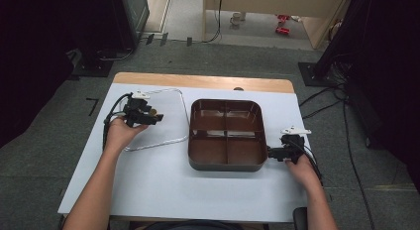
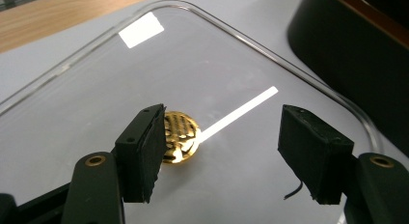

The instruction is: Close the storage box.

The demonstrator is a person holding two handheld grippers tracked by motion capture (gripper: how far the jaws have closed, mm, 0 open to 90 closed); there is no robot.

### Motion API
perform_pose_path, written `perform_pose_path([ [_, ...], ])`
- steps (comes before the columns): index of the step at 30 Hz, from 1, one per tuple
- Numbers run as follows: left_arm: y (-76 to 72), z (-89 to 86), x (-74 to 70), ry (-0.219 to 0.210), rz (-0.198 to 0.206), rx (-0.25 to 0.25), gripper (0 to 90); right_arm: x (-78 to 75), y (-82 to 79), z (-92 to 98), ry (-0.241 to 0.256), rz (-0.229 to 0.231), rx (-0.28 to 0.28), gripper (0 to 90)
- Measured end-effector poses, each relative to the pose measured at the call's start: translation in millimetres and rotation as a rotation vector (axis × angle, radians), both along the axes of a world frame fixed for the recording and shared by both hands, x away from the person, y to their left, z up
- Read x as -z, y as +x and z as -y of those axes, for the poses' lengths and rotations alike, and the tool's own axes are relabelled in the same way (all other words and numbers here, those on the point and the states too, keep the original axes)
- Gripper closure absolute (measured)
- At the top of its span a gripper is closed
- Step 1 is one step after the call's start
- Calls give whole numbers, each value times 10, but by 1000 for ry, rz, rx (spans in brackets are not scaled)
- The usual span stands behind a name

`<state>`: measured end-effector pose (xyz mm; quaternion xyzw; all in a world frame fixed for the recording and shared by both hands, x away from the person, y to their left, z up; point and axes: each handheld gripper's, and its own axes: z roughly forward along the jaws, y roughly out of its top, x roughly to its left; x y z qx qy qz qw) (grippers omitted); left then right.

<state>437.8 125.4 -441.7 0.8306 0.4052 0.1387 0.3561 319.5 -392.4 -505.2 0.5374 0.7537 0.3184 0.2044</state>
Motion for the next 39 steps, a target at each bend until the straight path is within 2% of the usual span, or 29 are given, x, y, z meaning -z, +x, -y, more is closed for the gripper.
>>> perform_pose_path([
  [1,0,0,0,0,0,0,353,0,0,0,0,0,0,0],
  [2,65,-37,37,-12,-10,-19,355,0,0,0,0,0,0,0],
  [5,120,-72,106,-1,-24,-43,363,0,0,0,0,0,0,0],
  [14,174,-66,254,2,-59,-48,450,0,0,0,0,0,0,0],
  [19,174,-87,326,-5,-54,-64,517,0,0,0,0,0,0,0],
  [23,172,-102,328,-10,-52,-68,580,1,0,0,0,1,0,0],
  [33,171,-74,289,12,-61,-79,593,0,0,0,1,1,0,0],
  [39,164,-116,224,31,-59,-84,594,0,0,0,0,1,0,0],
])
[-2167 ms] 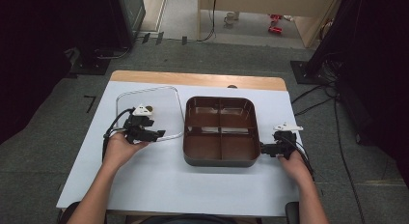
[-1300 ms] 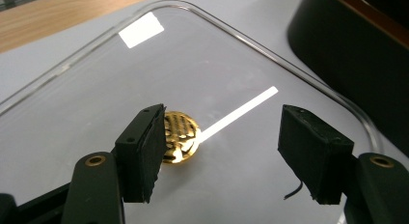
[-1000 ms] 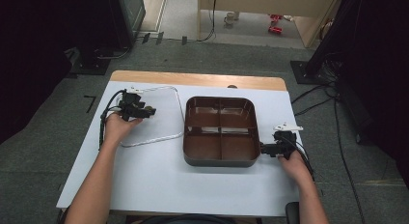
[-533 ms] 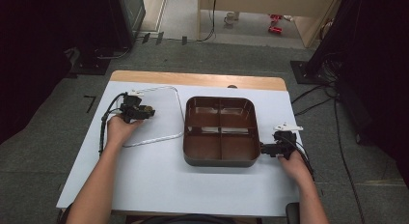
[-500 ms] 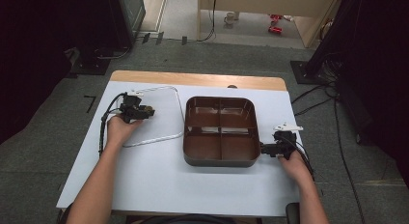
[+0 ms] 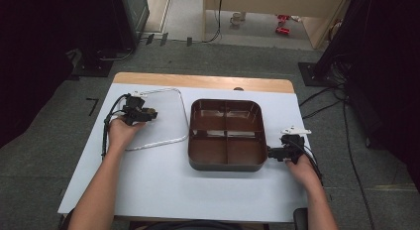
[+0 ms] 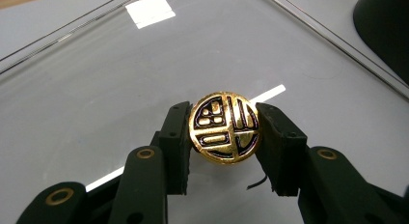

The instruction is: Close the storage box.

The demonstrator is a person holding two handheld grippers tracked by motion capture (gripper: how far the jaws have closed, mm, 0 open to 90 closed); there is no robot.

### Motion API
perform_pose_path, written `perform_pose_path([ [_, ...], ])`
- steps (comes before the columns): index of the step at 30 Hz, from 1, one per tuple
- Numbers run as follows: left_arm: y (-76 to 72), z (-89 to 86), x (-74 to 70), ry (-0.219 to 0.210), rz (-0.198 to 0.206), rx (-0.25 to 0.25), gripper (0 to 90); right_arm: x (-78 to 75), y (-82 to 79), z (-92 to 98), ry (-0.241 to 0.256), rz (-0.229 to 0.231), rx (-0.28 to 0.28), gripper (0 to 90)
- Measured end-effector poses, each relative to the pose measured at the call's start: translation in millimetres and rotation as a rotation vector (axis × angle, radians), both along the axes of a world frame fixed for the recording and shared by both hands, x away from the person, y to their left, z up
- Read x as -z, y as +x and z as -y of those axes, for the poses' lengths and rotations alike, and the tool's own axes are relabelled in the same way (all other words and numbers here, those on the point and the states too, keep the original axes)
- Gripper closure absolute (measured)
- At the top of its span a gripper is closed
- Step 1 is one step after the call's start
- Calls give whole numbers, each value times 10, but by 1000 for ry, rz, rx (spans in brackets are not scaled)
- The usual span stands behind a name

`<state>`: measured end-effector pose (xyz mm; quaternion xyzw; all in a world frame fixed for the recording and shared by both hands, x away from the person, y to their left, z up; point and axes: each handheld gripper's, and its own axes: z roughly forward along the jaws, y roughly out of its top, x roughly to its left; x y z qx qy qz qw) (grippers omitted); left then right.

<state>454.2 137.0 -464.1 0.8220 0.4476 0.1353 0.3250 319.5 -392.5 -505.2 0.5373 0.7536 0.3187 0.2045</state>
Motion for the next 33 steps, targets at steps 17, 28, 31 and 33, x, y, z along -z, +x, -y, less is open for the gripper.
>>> perform_pose_path([
  [17,-156,-187,-478,-83,8,-22,595,0,0,0,0,0,0,0],
  [28,-289,-107,-853,-121,47,-17,594,0,0,1,-1,1,0,0],
  [31,-348,33,-1008,-155,55,-4,595,0,-1,-1,0,-1,1,0],
  [33,-375,115,-1061,-164,53,16,594,0,-1,-1,0,-1,1,0],
])
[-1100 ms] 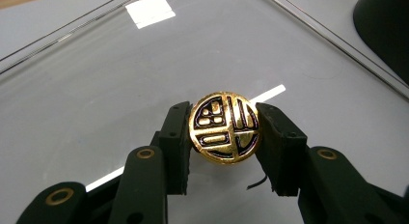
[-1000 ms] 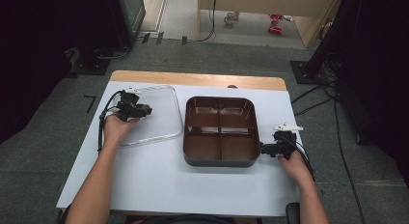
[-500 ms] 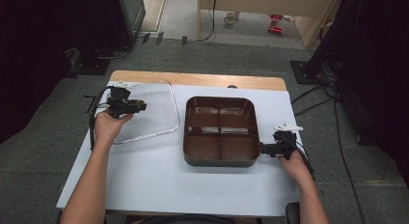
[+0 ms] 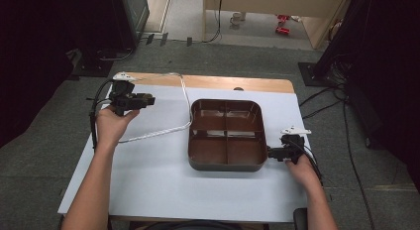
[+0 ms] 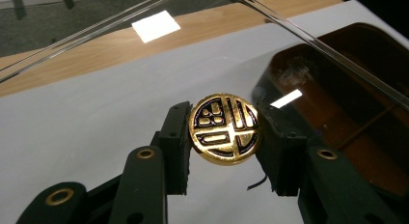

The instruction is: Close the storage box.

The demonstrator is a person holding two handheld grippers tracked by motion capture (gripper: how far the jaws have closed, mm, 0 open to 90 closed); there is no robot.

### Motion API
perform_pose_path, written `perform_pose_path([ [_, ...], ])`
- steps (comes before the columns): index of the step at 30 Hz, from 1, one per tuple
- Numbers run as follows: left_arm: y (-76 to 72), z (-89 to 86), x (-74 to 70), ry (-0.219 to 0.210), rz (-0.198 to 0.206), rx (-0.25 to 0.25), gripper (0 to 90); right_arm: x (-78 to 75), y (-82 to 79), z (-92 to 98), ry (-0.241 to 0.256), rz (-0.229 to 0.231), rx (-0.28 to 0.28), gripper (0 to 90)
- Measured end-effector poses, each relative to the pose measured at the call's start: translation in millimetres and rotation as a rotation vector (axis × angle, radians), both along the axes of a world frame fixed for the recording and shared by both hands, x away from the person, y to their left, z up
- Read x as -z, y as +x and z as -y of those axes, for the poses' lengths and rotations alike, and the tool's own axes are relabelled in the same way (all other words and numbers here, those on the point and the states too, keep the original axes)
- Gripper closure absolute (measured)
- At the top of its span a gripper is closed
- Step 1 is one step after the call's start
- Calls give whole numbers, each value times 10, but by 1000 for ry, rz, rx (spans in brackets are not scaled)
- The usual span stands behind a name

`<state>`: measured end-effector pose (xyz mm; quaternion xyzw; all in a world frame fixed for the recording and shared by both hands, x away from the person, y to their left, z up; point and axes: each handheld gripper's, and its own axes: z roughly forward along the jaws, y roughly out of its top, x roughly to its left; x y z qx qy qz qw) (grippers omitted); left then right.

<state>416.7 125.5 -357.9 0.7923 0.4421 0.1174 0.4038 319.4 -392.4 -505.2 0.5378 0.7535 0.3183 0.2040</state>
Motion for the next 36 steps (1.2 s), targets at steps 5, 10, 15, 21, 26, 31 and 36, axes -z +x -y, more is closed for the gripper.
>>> perform_pose_path([
  [5,-88,316,-93,10,24,63,595,1,1,1,-1,2,-1,0],
  [10,-139,604,-104,7,18,111,595,0,1,1,-1,1,-1,0],
  [15,-169,921,-80,19,11,154,595,0,0,1,-1,1,-1,0],
  [21,-202,1232,-28,38,11,170,596,0,0,1,0,1,-1,0],
  [26,-251,1456,36,40,-5,196,595,1,0,1,-1,1,-1,0],
  [31,-297,1645,123,15,-6,210,595,0,0,1,-1,1,-1,0],
  [36,-328,1772,197,4,-17,220,595,0,0,1,-2,0,-1,0],
])
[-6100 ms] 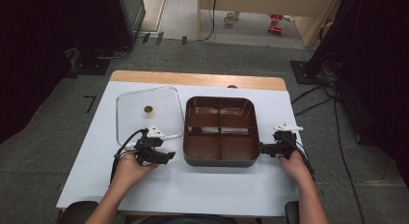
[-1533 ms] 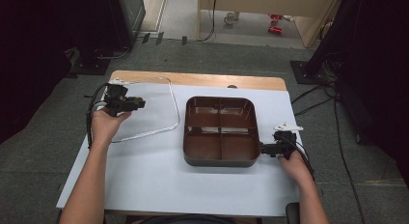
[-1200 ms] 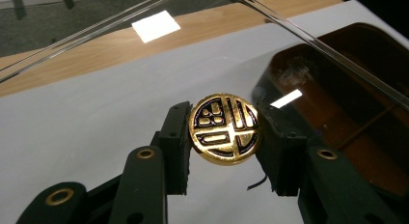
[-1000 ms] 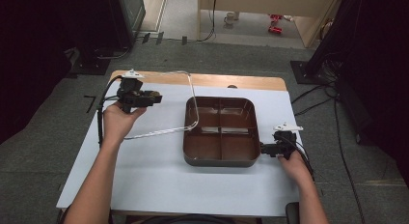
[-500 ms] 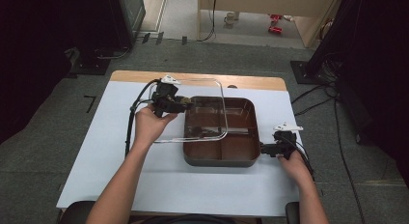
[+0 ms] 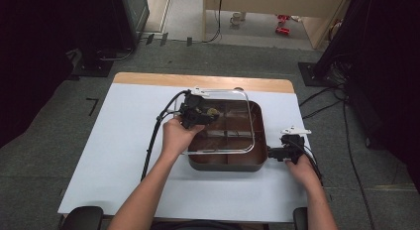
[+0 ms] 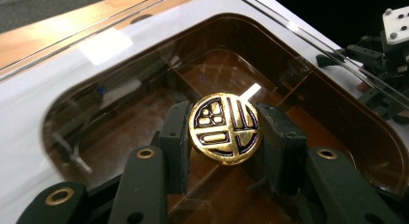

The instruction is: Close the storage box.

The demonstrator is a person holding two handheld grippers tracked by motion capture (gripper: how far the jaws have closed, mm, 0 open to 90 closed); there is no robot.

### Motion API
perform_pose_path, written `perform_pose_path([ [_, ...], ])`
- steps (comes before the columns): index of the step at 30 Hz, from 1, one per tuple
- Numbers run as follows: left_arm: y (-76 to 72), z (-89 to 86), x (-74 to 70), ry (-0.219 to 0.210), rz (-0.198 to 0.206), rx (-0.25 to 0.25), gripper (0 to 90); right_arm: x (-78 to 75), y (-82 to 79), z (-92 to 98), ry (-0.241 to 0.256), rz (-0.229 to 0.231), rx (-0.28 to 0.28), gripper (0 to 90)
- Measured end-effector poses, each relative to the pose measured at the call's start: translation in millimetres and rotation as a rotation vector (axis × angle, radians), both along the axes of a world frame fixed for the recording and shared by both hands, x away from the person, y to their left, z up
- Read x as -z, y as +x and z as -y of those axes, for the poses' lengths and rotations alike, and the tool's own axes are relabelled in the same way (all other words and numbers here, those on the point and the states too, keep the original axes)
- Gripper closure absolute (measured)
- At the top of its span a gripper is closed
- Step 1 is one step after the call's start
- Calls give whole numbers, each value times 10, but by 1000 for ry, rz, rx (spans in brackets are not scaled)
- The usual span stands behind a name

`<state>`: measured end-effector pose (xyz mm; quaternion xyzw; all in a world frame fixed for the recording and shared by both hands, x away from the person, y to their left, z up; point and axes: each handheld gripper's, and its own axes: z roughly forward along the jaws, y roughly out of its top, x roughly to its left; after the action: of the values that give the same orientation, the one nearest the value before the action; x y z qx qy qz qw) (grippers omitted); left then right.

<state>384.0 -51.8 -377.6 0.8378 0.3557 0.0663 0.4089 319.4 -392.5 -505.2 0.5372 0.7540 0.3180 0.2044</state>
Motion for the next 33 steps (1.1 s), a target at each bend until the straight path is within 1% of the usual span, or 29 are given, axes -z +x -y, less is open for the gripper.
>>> perform_pose_path([
  [1,-1,61,39,-1,-8,3,595,0,0,0,0,0,0,0],
  [4,-9,153,92,-15,-26,16,595,0,0,1,-1,1,0,0],
  [5,-9,153,92,-15,-26,16,595,0,0,1,-1,1,0,0],
  [6,-18,220,131,-17,-29,24,595,0,0,1,-1,0,-1,0],
  [8,-21,280,170,1,-28,24,595,0,0,0,0,0,0,0],
  [9,-21,280,170,1,-28,24,595,-1,-1,-1,1,-1,1,0],
  [10,-24,337,211,16,-23,23,595,-1,-1,-1,1,-1,1,0],
  [13,-19,387,252,25,-18,24,595,-1,0,0,0,-1,0,0],
  [14,-1,425,296,33,-19,25,595,0,0,0,0,-1,0,0],
  [16,1,469,338,49,-8,15,595,0,0,0,0,0,0,0],
  [17,1,469,338,49,-8,15,595,0,0,0,0,0,0,0],
  [18,-7,512,375,67,-2,13,596,-1,0,0,0,-1,0,0],
  [19,-17,532,386,79,4,16,595,0,0,0,0,0,1,0],
  [20,-34,552,393,82,14,21,595,0,0,0,0,0,0,0],
  [21,-46,570,396,85,12,29,595,0,0,0,0,0,0,0],
  [22,-62,592,398,99,17,36,595,0,0,0,0,0,0,0],
  [23,-79,608,401,111,29,31,595,0,0,0,1,0,1,0],
  [25,-77,601,401,106,26,32,595,1,0,0,0,1,1,0],
  [26,-71,585,402,90,11,34,595,0,0,-1,1,0,1,0],
  [28,-76,581,396,93,11,44,595,1,0,-1,1,1,1,0],
  [30,-75,571,390,90,-1,52,595,0,0,-1,0,1,1,0],
  [31,-75,571,390,90,-1,52,595,0,0,-1,0,1,1,0],
  [33,-77,571,391,96,-14,52,594,1,0,-1,0,1,1,0],
])
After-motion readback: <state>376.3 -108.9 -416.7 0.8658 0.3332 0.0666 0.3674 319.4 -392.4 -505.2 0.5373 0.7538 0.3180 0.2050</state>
